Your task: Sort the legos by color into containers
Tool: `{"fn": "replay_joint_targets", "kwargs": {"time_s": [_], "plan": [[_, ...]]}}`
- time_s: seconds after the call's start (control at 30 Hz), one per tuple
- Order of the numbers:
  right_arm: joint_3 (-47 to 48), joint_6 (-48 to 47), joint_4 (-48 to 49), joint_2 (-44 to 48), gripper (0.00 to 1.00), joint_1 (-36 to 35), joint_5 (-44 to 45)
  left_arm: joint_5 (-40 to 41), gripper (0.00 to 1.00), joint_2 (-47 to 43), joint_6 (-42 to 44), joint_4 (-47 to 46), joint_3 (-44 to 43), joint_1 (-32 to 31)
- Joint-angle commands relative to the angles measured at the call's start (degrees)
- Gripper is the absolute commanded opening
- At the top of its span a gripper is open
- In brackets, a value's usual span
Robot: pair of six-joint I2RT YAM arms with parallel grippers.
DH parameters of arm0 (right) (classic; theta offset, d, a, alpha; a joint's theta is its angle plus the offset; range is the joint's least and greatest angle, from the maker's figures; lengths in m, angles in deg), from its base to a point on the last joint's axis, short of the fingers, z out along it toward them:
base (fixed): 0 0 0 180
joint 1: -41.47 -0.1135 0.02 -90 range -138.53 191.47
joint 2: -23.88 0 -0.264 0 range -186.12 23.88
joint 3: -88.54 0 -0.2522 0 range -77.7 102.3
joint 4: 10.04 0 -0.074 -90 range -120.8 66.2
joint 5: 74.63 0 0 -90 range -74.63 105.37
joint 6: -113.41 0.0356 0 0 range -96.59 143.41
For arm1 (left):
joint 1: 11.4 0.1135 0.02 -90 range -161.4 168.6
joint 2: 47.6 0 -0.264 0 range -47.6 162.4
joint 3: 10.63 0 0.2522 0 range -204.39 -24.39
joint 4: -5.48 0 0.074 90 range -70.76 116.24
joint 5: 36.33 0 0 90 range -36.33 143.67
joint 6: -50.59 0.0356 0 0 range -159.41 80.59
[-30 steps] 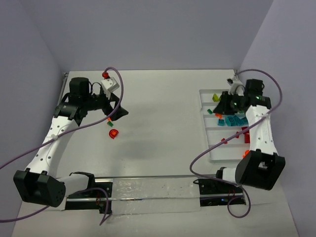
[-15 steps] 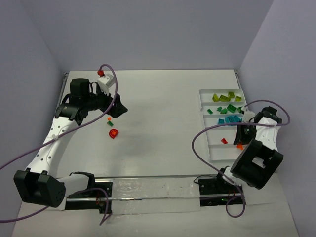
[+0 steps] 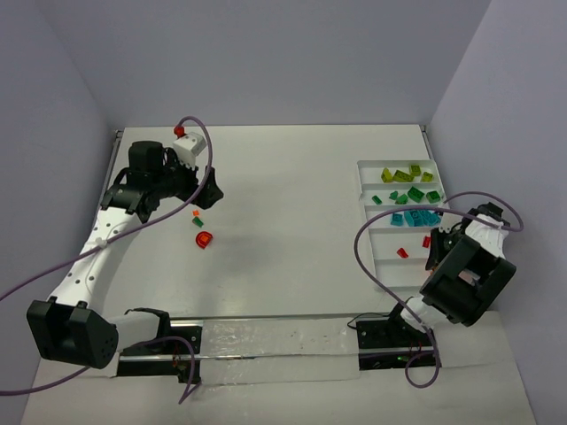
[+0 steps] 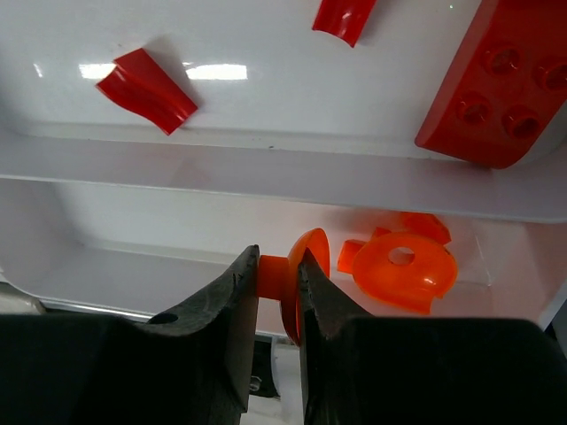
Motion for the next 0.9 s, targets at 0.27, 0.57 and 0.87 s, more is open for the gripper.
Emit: {"fn": "replay_joint_targets", "kwargs": {"time_s": [0.27,0.57,0.87], "plan": [[1.7,-1.5,3.3,-5.2,0.52,2.8,1.4,10.9,0.99,0.6,1.5,-2.6,3.6,0.5],[9.1,-1.7,-4.2,-1.4,0.61,2.7,-0.6,12.4,0.93,2.8,1.3,-3.4,5.3,5.6],[18.4,1.5,-11.6,5.3,0.77,-2.5,-6.1,17.0,0.73,9.5,0.9,-7.7,8.3,9.2]]}}
